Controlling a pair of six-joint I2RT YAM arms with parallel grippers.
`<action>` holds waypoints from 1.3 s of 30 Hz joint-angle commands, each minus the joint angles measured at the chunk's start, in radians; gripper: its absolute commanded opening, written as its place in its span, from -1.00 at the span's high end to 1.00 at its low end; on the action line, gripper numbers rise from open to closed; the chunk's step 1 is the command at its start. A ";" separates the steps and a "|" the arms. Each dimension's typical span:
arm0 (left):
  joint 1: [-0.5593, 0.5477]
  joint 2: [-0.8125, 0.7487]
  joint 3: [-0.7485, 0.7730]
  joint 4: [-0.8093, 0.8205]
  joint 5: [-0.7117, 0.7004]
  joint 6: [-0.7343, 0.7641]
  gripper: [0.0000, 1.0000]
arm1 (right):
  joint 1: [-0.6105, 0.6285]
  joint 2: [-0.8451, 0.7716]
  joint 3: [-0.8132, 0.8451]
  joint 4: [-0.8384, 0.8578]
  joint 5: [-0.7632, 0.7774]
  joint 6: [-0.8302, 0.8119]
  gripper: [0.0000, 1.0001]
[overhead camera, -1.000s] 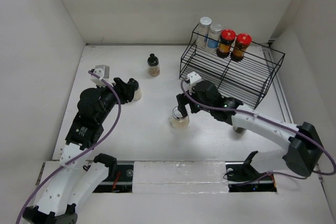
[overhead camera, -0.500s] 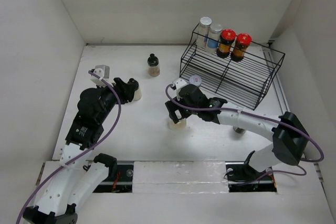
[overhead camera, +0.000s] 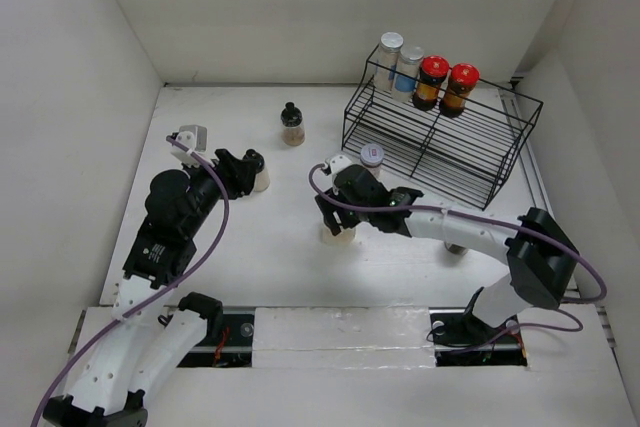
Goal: Organize the condiment bottles
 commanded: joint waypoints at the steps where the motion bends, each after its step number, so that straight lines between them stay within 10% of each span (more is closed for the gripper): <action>1: 0.005 -0.010 -0.003 0.036 0.018 0.008 0.05 | 0.007 -0.030 0.018 0.018 0.045 0.012 -0.04; 8: 0.005 -0.010 -0.003 0.046 0.018 0.008 0.05 | -0.015 -0.197 0.186 -0.045 0.183 -0.078 0.14; 20: 0.005 -0.019 -0.003 0.035 0.027 0.008 0.05 | -0.586 -0.312 0.452 0.012 -0.042 -0.124 0.21; 39: 0.005 -0.010 -0.003 0.046 0.016 0.008 0.05 | -0.618 0.111 0.711 0.030 -0.201 -0.160 0.21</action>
